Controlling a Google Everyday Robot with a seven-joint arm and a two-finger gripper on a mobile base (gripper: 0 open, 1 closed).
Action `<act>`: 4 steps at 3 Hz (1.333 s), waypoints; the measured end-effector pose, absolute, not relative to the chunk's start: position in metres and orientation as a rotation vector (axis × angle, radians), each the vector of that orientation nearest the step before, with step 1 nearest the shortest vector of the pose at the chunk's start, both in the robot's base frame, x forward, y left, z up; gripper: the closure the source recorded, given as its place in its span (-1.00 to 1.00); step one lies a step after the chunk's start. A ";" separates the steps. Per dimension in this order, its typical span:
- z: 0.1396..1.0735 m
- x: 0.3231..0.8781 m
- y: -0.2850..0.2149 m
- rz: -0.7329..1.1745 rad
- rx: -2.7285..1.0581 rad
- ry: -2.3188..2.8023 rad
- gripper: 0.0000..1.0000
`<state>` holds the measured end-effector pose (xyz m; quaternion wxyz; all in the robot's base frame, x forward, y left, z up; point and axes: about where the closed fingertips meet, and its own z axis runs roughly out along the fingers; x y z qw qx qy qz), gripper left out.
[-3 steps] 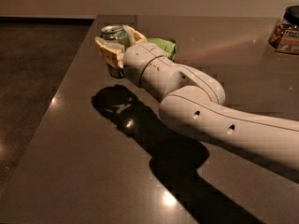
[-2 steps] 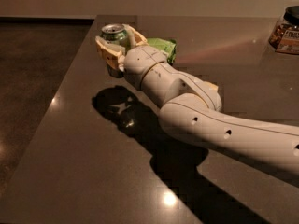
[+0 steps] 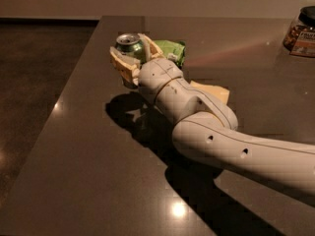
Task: Place green can upright
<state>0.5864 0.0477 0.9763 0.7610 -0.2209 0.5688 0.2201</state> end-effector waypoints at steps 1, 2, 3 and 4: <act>0.967 0.586 0.041 0.450 -0.452 1.238 1.00; 0.960 0.589 0.037 0.440 -0.409 1.218 1.00; 0.953 0.592 0.037 0.441 -0.387 1.204 1.00; 0.947 0.593 0.036 0.408 -0.392 1.217 0.70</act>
Offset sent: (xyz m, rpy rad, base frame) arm 0.0098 -0.0199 -0.0326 0.0888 -0.0338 -0.1071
